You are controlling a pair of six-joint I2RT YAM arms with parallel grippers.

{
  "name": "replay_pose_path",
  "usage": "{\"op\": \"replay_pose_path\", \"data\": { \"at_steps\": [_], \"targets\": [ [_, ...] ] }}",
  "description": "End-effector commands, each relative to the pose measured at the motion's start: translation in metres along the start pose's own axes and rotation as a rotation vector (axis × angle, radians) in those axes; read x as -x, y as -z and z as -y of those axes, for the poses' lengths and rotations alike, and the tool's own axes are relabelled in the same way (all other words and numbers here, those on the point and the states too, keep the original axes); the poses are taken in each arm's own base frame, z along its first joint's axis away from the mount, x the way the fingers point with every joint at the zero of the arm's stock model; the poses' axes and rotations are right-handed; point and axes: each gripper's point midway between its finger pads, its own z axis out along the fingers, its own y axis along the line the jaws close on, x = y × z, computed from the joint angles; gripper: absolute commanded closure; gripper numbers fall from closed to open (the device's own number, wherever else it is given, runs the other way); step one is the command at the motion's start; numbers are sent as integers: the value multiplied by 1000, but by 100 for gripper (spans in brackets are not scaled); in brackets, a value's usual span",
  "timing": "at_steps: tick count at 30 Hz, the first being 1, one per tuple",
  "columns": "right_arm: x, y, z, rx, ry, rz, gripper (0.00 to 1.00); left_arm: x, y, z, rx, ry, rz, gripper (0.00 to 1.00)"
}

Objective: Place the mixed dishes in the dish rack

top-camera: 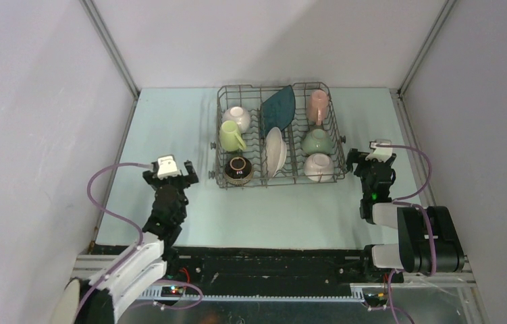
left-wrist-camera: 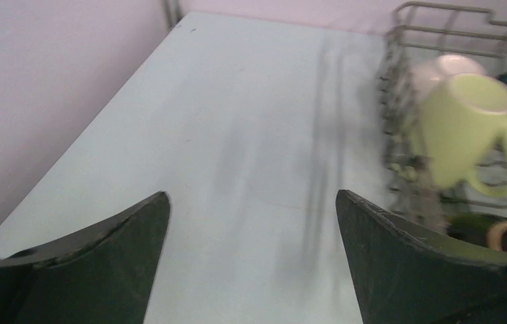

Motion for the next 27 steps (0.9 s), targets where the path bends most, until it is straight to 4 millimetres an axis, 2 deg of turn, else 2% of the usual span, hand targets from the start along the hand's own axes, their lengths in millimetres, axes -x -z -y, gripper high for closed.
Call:
{"op": "replay_pose_path", "data": {
  "at_steps": [1, 2, 4, 5, 6, 7, 8, 10, 18, 20, 22, 23, 24, 27],
  "targets": [
    [7, -2, 0, 4, 9, 32, 1, -2, -18, -31, 86, 71, 107, 0],
    [7, -2, 0, 5, 9, 32, 1, -10, -19, -42, 98, 87, 113, 1],
    [7, -2, 0, 7, 8, 31, 0, 3, -30, -43, 69, 118, 154, 1],
    [6, -2, 0, 8, 8, 30, 0, -15, -36, -42, 67, 115, 67, 1],
    [6, -2, 0, 7, 8, 29, 0, -9, -45, -44, 63, 134, 64, 2],
    [7, -2, 0, 8, 8, 31, 0, -17, -51, -43, 56, 151, 32, 3],
    [7, -2, 0, 10, 8, 31, 0, -11, -59, -46, 43, 161, 23, 7],
    [6, -2, -1, 11, 8, 29, 0, -15, -63, -46, 10, 172, -2, 8],
    [7, -2, -1, 13, 6, 29, 0, -16, -62, -44, -14, 164, -3, 11],
    [6, -2, -1, 13, 6, 28, 0, -13, -59, -49, 14, 163, 12, 12],
    [6, -2, -1, 12, 6, 29, 0, -11, -53, -60, 58, 72, 13, 13],
    [6, -2, -1, 13, 6, 28, 0, -13, -48, -68, 112, 38, 16, 13],
    [6, -2, -1, 13, 6, 28, 1, -4, -44, -69, 123, -2, 54, 12],
    [6, -2, -1, 14, 7, 27, 0, -5, -39, -72, 140, 1, 98, 6]
  ]
}}
